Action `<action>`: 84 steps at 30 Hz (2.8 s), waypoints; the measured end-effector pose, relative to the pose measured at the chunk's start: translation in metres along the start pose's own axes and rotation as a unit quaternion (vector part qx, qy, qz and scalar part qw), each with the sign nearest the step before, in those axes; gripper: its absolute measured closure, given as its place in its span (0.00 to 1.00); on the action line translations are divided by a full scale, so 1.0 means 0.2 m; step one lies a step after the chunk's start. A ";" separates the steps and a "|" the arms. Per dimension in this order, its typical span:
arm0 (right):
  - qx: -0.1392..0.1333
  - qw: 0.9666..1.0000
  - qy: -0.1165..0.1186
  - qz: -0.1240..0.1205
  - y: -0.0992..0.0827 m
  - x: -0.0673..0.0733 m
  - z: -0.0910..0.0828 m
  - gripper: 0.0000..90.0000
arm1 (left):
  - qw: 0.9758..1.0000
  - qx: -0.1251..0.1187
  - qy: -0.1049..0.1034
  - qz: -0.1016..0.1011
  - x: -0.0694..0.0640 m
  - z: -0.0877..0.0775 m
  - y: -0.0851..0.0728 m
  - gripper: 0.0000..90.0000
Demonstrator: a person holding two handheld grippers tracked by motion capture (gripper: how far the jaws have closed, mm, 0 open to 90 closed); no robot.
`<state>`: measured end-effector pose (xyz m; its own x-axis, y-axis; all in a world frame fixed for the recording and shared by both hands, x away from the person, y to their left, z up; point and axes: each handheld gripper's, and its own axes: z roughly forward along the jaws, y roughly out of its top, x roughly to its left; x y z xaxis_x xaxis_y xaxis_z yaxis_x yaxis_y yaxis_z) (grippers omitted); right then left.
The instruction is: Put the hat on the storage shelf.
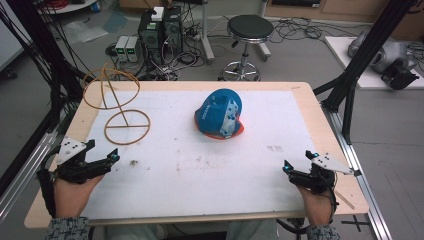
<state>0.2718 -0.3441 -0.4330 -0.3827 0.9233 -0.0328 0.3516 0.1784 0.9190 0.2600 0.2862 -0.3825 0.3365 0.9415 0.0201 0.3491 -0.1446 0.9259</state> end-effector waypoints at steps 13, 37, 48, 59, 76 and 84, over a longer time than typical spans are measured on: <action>-0.006 1.000 0.020 -0.011 0.12 0.04 0.12 0.14 | 1.000 0.008 -0.004 -0.003 -0.01 0.02 -0.01 0.21; -0.038 0.994 0.095 -0.036 0.59 0.37 0.63 0.23 | 1.000 0.007 -0.007 -0.012 0.02 0.02 -0.02 0.21; -0.045 0.991 0.122 -0.024 0.63 0.47 0.82 0.32 | 1.000 -0.006 -0.009 -0.012 0.02 0.02 -0.01 0.22; -0.024 0.991 0.130 -0.024 0.60 0.50 0.90 0.41 | 1.000 -0.005 -0.011 -0.010 0.02 0.02 -0.01 0.23; -0.021 0.992 0.116 -0.048 0.58 0.52 0.94 0.79 | 1.000 -0.010 -0.009 -0.017 0.03 0.02 -0.01 0.24; -0.024 0.991 0.123 -0.039 0.61 0.52 0.94 0.97 | 1.000 -0.012 -0.008 -0.018 0.04 0.01 0.00 0.24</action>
<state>0.4355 -0.1617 -0.3991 -0.6060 0.7953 -0.0132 0.2736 0.2240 0.9354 0.2644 0.2938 -0.3839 0.3373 0.9412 -0.0199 0.3397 -0.1020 0.9350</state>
